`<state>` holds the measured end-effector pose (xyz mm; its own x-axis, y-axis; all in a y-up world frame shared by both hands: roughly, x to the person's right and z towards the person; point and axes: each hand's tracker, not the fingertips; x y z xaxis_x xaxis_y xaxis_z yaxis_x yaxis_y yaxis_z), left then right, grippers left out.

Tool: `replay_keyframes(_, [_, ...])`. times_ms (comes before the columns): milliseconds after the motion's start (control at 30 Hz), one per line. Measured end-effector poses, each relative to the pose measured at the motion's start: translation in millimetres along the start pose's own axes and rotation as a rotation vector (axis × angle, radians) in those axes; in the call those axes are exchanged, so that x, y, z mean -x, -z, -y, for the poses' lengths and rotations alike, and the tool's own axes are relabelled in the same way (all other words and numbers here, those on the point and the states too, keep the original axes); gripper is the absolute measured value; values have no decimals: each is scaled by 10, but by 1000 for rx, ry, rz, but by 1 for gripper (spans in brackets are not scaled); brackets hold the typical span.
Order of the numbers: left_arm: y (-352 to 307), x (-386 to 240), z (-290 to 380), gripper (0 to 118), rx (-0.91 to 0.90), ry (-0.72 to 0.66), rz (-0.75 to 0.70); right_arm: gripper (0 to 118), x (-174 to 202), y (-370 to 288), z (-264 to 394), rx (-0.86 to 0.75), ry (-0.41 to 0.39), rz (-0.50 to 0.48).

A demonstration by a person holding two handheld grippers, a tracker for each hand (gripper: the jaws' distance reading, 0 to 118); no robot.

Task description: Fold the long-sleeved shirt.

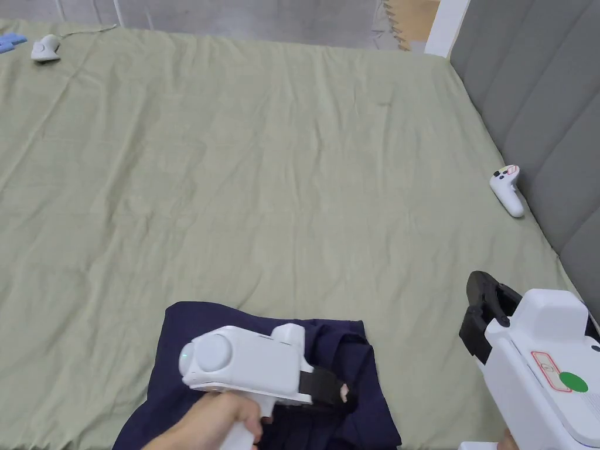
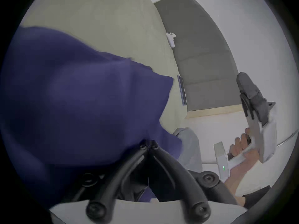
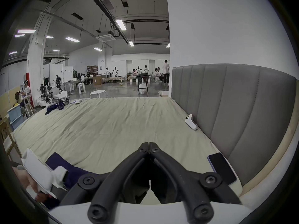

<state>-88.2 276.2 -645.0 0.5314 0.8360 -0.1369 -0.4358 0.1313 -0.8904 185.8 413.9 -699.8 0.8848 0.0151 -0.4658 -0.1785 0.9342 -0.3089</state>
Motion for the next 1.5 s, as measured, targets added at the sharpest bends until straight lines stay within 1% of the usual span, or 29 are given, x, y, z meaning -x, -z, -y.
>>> replay_keyframes(67, [-89, -203, -32, 4, -43, 61, 33, 0, 3, -27, -37, 3, -8, -9])
replay_keyframes(167, [-640, -446, -65, 4, -157, 129, 106, 0, 19, -41, -115, -3, 19, -47])
replay_keyframes(233, [-1195, -523, -53, 4, -261, 182, 69, 0, 81, 6, -164, 12, 79, -145])
replay_keyframes(300, [-1719, -437, -14, 4, -367, 168, 48, 0, 211, 99, -162, 62, 151, -295])
replay_keyframes(400, [-2352, -78, 37, 4, -478, 124, 2, 0, 544, 398, 40, 257, 296, -626])
replay_keyframes(467, [-2607, 134, 79, 4, -518, 76, -53, 0, 847, 644, 340, 395, 349, -785])
replay_keyframes(500, [-2684, 227, 91, 4, -514, 57, -58, 0, 972, 769, 500, 489, 362, -821])
replay_keyframes(533, [-2739, 371, 117, 4, -499, 47, -31, 0, 1068, 891, 686, 591, 366, -822])
replay_keyframes(567, [-2781, 462, 133, 4, -487, 36, 7, 0, 1109, 985, 831, 681, 376, -858])
replay_keyframes(633, [-2844, 630, 167, 4, -501, -12, 18, 0, 1101, 1146, 1144, 866, 352, -753])
replay_keyframes(667, [-2838, 654, 188, 8, -486, -22, 42, 0, 1023, 1197, 1260, 872, 366, -734])
replay_keyframes(700, [-2849, 719, 207, 12, -482, -25, 45, 0, 927, 1241, 1333, 878, 436, -760])
replay_keyframes(733, [-2859, 780, 217, 23, -475, -28, 51, 0, 828, 1282, 1376, 886, 555, -796])
replay_keyframes(767, [-2866, 866, 228, 45, -455, -32, 63, 0, 736, 1308, 1402, 891, 629, -805])
replay_keyframes(800, [-2827, 923, 228, 64, -430, -35, 71, 0, 713, 1299, 1361, 869, 556, -779])
replay_keyframes(833, [-2803, 985, 230, 79, -388, -32, 75, 0, 703, 1303, 1327, 848, 511, -775])
replay_keyframes(867, [-2746, 1061, 245, 95, -356, -32, 81, 0, 686, 1318, 1302, 857, 509, -775])
replay_keyframes(900, [-2679, 1136, 255, 104, -328, -32, 87, 0, 684, 1279, 1268, 855, 499, -766])
replay_keyframes(967, [-2534, 1321, 212, 110, -274, -41, 64, 0, 675, 1284, 1225, 843, 455, -745])
replay_keyframes(1067, [-2175, 1508, 150, 109, -174, -111, 78, 0, 681, 1260, 1202, 838, 433, -741])
replay_keyframes(1100, [-2076, 1531, 140, 106, -143, -123, 82, 0, 684, 1254, 1194, 834, 424, -739])
replay_keyframes(1133, [-1952, 1553, 139, 100, -123, -125, 90, 0, 688, 1243, 1181, 828, 416, -734])
replay_keyframes(1167, [-1857, 1551, 132, 81, -115, -119, 94, 0, 684, 1230, 1178, 822, 407, -728])
replay_keyframes(1200, [-1764, 1589, 93, 81, -120, -111, 74, 0, 694, 1181, 1120, 785, 354, -702])
replay_keyframes(1233, [-1693, 1580, 85, 74, -132, -96, 66, 0, 717, 1115, 1046, 738, 288, -668])
replay_keyframes(1300, [-1674, 1597, 78, 48, -150, -79, 29, 0, 782, 962, 880, 639, 125, -592])
replay_keyframes(1333, [-1699, 1468, 115, 43, -175, -100, 74, 0, 845, 818, 751, 530, 26, -529])
replay_keyframes(1367, [-1730, 1457, 115, 33, -186, -114, 86, 0, 889, 723, 662, 458, -19, -504])
replay_keyframes(1500, [-1909, 1426, 65, 23, -194, -59, 77, 0, 1146, 410, 328, 205, -137, -381])
